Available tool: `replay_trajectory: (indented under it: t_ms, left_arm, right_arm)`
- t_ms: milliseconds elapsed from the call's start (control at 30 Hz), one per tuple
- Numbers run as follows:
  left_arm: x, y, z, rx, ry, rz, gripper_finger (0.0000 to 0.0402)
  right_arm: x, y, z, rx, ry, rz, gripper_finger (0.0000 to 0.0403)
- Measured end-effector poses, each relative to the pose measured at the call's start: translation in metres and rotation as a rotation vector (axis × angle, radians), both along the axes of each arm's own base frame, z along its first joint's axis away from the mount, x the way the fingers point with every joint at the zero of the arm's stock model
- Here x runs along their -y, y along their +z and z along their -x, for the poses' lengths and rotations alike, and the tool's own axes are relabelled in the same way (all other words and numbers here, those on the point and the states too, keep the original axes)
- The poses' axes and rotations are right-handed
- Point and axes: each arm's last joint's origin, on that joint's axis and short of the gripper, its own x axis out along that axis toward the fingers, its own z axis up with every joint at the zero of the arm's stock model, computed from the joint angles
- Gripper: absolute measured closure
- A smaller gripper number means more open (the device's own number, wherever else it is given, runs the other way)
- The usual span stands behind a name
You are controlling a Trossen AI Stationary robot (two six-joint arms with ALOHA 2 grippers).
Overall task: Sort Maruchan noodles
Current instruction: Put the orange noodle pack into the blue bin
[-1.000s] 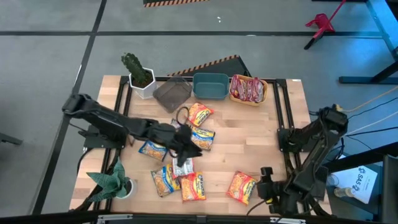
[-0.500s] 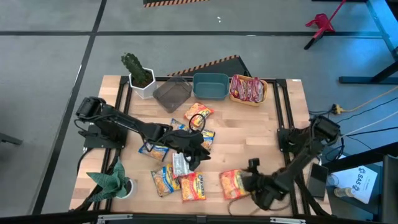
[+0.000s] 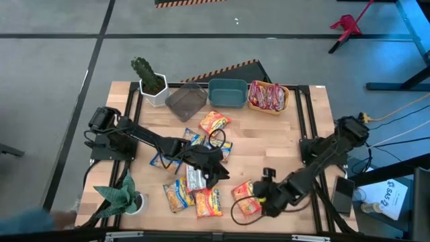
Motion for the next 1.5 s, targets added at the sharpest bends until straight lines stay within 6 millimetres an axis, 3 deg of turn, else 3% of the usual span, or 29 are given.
replay_trajectory:
  t_ms: [167, 333, 433, 633, 867, 1067, 1233, 1400, 1500]
  left_arm:
    - [0.006, -0.006, -0.005, 0.013, 0.02, 0.042, 0.0292]
    - [0.014, -0.026, -0.009, -0.034, 0.004, 0.065, 0.0292]
    - [0.015, -0.033, -0.014, -0.026, 0.014, 0.096, 0.0292]
    - [0.012, -0.042, -0.019, -0.035, 0.046, 0.124, 0.0292]
    - [0.003, -0.042, -0.021, -0.039, 0.057, 0.131, 0.0292]
    - [-0.005, -0.041, -0.022, -0.062, 0.012, 0.191, 0.0292]
    - [-0.017, -0.049, -0.021, -0.157, 0.036, 0.194, 0.0292]
    - [-0.027, -0.052, -0.021, -0.183, 0.056, 0.164, 0.0292]
    - [-0.028, -0.054, -0.02, -0.199, 0.053, 0.14, 0.0292]
  right_arm:
    - [-0.037, 0.009, 0.014, 0.147, -0.301, -0.277, 0.0189]
    - [-0.055, -0.002, 0.032, 0.285, -0.488, -0.298, 0.0189]
    - [-0.06, -0.012, 0.041, 0.23, -0.513, -0.294, 0.0189]
    - [-0.073, -0.032, 0.036, 0.167, -0.498, -0.334, 0.0189]
    - [-0.056, -0.056, 0.01, 0.131, -0.582, -0.249, 0.0189]
    - [-0.015, -0.067, -0.018, 0.101, -0.674, -0.062, 0.0189]
    - [0.007, -0.051, -0.034, 0.141, -0.643, -0.019, 0.0189]
    - [0.006, -0.03, -0.027, 0.196, -0.631, -0.058, 0.0189]
    - [0.002, -0.03, -0.022, 0.244, -0.735, -0.108, 0.0189]
